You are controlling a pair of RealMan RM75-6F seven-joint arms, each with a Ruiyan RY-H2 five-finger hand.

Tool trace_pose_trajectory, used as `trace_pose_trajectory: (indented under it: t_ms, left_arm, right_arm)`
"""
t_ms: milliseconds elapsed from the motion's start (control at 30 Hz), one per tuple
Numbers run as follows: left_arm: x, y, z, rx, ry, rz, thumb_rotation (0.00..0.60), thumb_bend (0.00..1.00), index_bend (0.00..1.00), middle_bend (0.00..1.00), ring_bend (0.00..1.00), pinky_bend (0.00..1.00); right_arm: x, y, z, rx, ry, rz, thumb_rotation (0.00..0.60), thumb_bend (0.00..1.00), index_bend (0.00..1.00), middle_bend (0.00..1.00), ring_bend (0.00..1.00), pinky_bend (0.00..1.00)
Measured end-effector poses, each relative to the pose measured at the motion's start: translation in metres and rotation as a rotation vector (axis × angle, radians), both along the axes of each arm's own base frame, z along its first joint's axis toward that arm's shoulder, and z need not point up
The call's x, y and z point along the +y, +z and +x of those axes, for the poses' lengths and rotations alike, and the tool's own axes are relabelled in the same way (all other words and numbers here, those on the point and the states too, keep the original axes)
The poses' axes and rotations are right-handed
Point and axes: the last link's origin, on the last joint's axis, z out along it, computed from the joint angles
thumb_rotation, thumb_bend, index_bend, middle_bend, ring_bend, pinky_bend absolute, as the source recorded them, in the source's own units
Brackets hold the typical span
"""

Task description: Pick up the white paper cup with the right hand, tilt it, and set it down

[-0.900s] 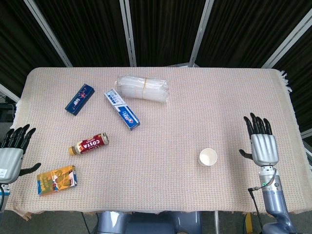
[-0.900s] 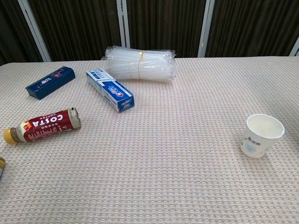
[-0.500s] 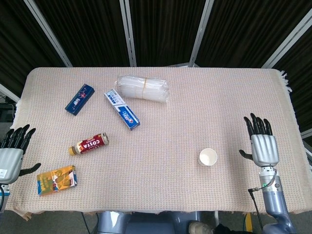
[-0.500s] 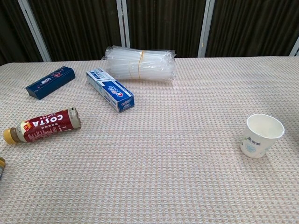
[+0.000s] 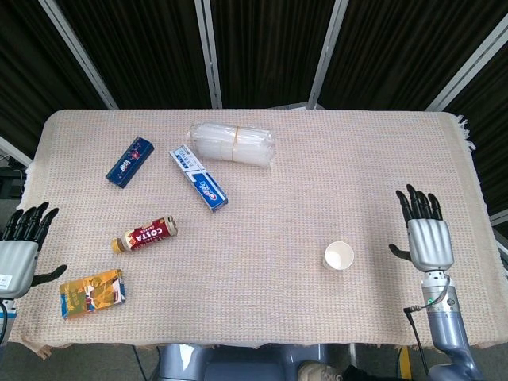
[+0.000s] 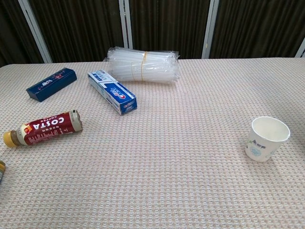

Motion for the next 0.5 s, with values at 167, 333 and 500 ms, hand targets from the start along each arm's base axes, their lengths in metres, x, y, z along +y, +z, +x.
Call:
trace_pose_trajectory:
  t_ms: [167,333,500]
  left_arm:
    - [-0.001,0.0,0.0,0.001,0.0,0.002,0.6,0.0,0.0,0.0,0.0,0.0]
    - [-0.001,0.0,0.0,0.003,-0.001,0.002,0.6,0.0,0.0,0.0,0.0,0.0]
    - [-0.001,0.0,0.0,0.004,0.0,0.002,0.6,0.0,0.0,0.0,0.0,0.0]
  right_arm:
    - [0.005,0.0,0.009,-0.029,0.009,0.041,0.6,0.09,0.0,0.0,0.0,0.0]
    - [0.018,-0.004,0.027,-0.084,0.008,0.161,0.6,0.09,0.0,0.0,0.0,0.0]
    - [0.031,-0.012,0.048,-0.098,-0.001,0.321,0.6,0.1,0.07,0.0,0.0,0.0]
